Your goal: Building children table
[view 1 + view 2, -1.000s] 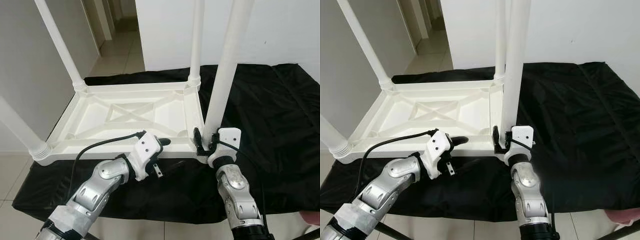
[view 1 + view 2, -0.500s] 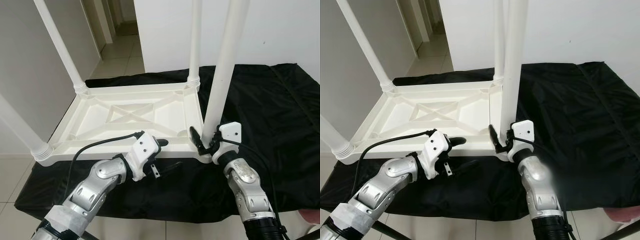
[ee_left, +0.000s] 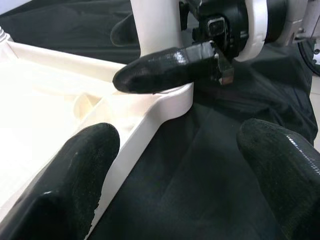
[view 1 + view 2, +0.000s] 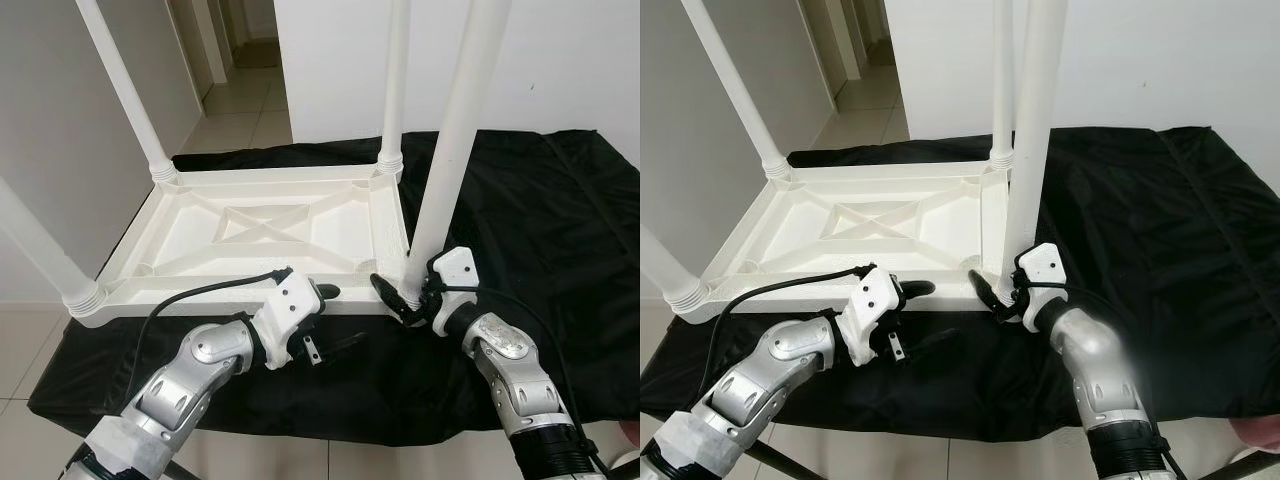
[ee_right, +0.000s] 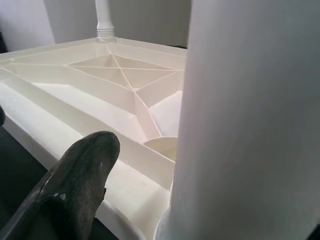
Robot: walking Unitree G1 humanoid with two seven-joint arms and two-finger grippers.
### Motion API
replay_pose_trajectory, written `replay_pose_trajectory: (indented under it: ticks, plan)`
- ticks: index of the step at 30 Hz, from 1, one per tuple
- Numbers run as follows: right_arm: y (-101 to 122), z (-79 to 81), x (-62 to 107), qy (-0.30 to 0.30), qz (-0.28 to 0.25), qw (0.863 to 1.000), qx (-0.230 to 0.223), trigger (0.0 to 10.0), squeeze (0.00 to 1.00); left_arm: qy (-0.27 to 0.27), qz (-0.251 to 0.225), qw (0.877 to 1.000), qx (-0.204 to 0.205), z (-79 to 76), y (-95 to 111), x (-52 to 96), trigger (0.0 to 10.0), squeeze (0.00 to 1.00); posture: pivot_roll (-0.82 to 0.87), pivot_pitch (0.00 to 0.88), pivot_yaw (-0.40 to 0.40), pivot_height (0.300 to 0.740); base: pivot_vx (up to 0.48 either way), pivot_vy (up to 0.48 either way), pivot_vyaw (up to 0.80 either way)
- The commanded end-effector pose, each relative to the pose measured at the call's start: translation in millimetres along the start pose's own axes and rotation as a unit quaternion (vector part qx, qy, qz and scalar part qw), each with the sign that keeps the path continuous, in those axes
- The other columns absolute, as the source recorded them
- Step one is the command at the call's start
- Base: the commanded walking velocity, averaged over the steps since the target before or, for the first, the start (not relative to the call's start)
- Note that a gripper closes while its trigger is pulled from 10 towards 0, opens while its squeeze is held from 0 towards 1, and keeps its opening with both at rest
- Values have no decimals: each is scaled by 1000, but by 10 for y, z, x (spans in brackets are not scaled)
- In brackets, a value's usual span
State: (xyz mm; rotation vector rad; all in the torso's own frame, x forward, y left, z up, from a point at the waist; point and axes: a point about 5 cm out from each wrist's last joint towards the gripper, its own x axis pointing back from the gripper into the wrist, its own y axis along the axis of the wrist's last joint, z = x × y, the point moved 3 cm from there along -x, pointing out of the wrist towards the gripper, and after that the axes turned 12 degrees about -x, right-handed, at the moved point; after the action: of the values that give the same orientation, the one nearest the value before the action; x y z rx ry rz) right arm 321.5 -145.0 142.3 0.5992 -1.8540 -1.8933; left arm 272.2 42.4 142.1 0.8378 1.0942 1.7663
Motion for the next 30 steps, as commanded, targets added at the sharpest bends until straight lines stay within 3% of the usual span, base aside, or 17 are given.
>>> replay_pose_trajectory:
  ticks: [1,13,21,26,27,30]
  plan:
    - [-50,105,-58,31,10,999,-3,10000,0,-61,-4,998,1,-119,10,30,10000,0,-102,0,105,740,0,0,0]
    - [-69,103,-40,66,29,997,7,10000,0,-67,-1,998,8,-170,12,47,10000,0,-102,0,88,740,0,0,0]
    - [83,-159,44,73,37,996,40,10000,0,-65,2,998,6,-217,17,29,10000,0,-101,0,83,740,0,0,0]
    - [96,-173,40,76,39,995,46,10000,0,-65,2,998,6,-229,21,25,10000,0,-101,0,83,740,0,0,0]
    - [91,-206,41,73,41,996,41,0,0,-67,1,998,8,-257,24,26,10000,0,-92,0,70,740,0,0,0]
    - [82,-221,43,71,44,996,37,0,0,-67,1,998,10,-272,25,27,10000,0,-92,0,70,740,0,0,0]
